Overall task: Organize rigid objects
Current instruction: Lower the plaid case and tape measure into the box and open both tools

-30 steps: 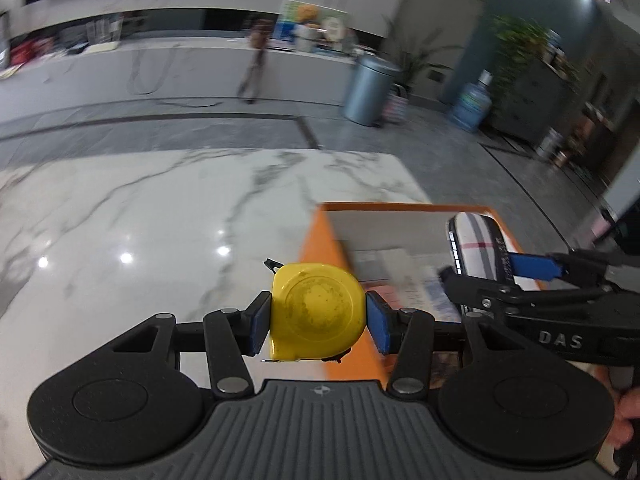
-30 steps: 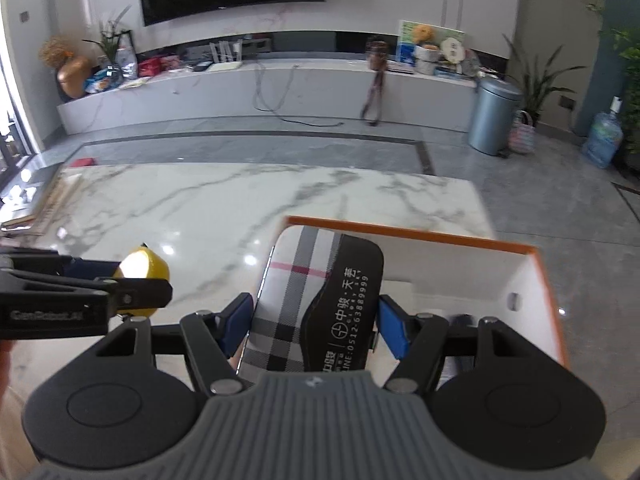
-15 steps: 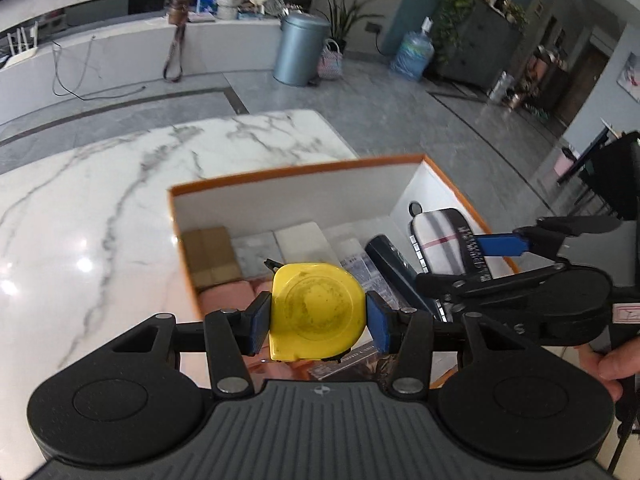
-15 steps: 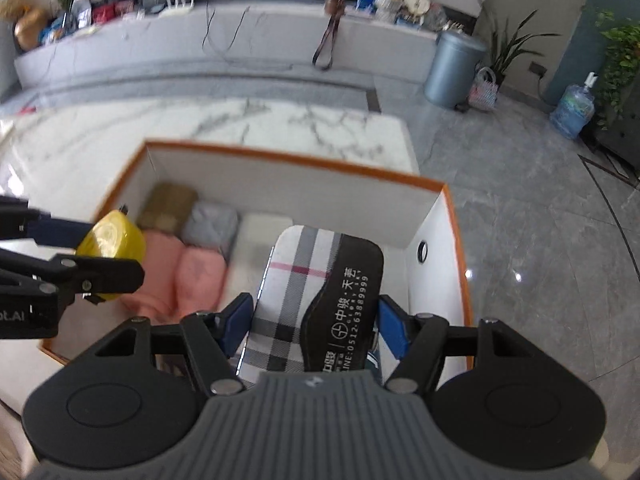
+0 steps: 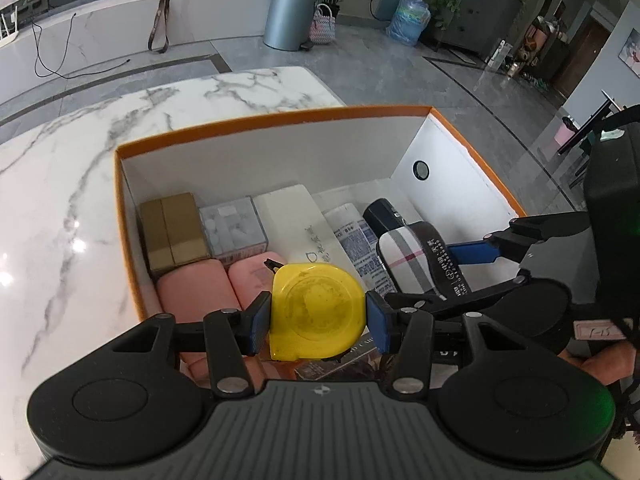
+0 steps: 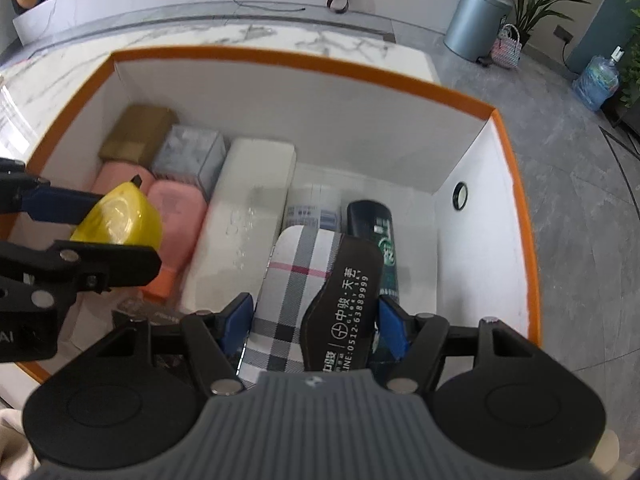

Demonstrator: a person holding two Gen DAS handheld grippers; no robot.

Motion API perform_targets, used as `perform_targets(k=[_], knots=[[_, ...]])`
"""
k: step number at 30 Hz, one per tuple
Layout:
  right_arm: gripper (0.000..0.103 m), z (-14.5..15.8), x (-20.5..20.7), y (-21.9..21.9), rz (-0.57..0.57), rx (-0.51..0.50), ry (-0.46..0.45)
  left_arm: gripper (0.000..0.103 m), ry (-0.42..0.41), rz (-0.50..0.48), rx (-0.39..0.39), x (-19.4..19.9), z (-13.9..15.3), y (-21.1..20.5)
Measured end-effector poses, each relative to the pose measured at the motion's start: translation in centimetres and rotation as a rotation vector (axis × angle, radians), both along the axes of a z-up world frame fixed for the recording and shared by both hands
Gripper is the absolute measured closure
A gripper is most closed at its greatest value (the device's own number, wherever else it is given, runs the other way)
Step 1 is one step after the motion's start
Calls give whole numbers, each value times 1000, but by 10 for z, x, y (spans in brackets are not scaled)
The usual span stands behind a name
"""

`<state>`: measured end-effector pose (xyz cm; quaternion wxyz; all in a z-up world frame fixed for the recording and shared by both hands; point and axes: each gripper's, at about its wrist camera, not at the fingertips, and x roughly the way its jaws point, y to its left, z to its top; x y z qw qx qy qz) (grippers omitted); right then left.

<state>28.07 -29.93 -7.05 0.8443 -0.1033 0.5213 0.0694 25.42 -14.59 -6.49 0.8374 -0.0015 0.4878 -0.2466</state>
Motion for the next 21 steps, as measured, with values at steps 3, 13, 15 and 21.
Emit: perform_targets(k=[3,13,15,21], knots=[[36,-5,-1,-1,-5,2,20,46,9,-9,6,-2,-2,-2],[35,4,-10,-7,-41,6,-32,46,13,-14,19,-6,0,-1],[35,13,-15,-11,-71,24,-83,46,12,-20,21,-7,0,-1],[35,28,-34,-32,-211,146,-204,46,24,-60,25,-10,-7,-9]])
